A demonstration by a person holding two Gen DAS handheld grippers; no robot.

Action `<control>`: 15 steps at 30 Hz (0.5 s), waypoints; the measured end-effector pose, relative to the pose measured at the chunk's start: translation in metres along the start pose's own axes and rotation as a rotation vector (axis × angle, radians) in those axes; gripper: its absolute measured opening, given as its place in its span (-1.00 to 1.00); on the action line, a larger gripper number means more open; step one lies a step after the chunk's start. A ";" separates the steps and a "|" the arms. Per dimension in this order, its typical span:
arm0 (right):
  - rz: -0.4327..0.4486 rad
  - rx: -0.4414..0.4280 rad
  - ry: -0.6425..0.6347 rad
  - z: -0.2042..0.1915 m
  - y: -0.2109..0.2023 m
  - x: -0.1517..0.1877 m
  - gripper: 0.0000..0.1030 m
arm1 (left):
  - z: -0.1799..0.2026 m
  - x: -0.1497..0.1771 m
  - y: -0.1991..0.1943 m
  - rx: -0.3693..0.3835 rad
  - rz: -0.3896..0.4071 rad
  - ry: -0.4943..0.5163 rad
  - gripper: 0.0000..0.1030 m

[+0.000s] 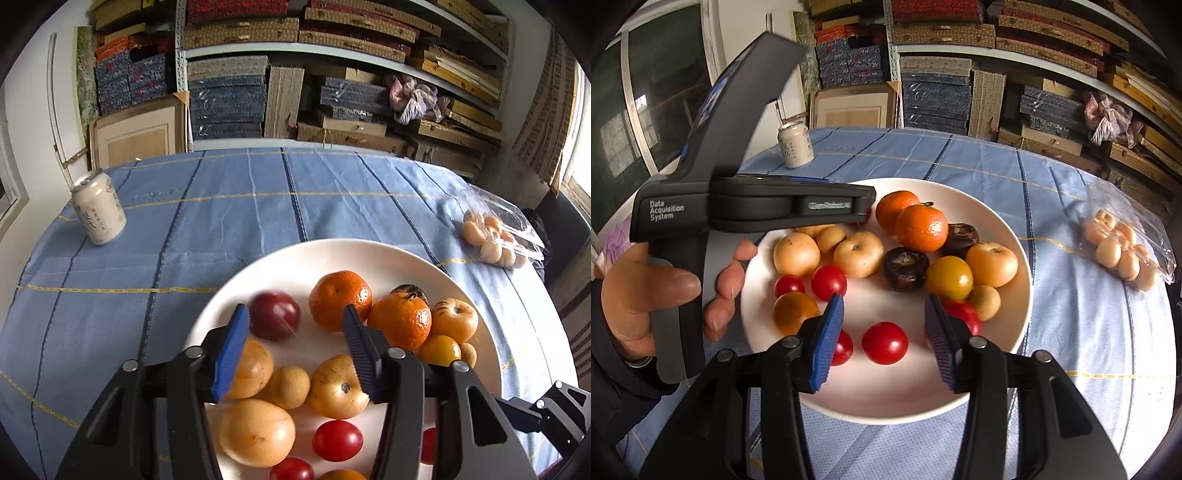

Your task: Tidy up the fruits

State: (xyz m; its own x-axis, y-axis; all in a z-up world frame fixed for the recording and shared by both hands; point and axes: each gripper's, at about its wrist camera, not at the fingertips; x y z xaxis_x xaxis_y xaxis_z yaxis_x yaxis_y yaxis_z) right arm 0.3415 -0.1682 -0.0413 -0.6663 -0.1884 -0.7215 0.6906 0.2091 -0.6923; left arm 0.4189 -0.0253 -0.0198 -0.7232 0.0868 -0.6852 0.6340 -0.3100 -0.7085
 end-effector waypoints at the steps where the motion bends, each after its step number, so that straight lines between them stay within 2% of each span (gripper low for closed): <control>1: 0.004 -0.006 0.007 0.003 -0.003 0.001 -0.12 | -0.001 0.000 -0.004 0.001 0.004 -0.009 0.06; 10: 0.023 -0.010 0.038 0.009 -0.035 0.014 -0.12 | -0.010 0.009 -0.055 0.001 0.046 -0.053 0.22; 12: 0.025 -0.017 0.048 0.009 -0.045 0.018 -0.09 | -0.008 0.015 -0.068 0.005 0.051 -0.059 0.48; 13: 0.025 -0.016 0.049 0.008 -0.051 0.020 -0.04 | -0.006 0.018 -0.073 0.004 0.057 -0.060 0.66; 14: 0.029 -0.015 0.050 0.007 -0.058 0.024 0.18 | -0.004 0.024 -0.083 0.005 0.065 -0.060 0.79; 15: 0.035 -0.013 0.053 0.006 -0.066 0.027 0.54 | 0.000 0.029 -0.091 0.012 0.071 -0.059 0.84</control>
State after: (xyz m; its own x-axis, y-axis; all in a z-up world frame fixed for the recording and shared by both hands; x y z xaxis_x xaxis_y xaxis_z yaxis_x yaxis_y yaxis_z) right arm 0.2800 -0.1925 -0.0154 -0.6559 -0.1296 -0.7436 0.7103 0.2275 -0.6662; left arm 0.3402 0.0059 0.0245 -0.6917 0.0081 -0.7221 0.6813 -0.3244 -0.6562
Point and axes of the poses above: each gripper's, at about its wrist camera, not at the fingertips, and y roughly the way its jaws point, z to its right, x to its underside, and after that the axes turned 9 degrees about x, right-handed
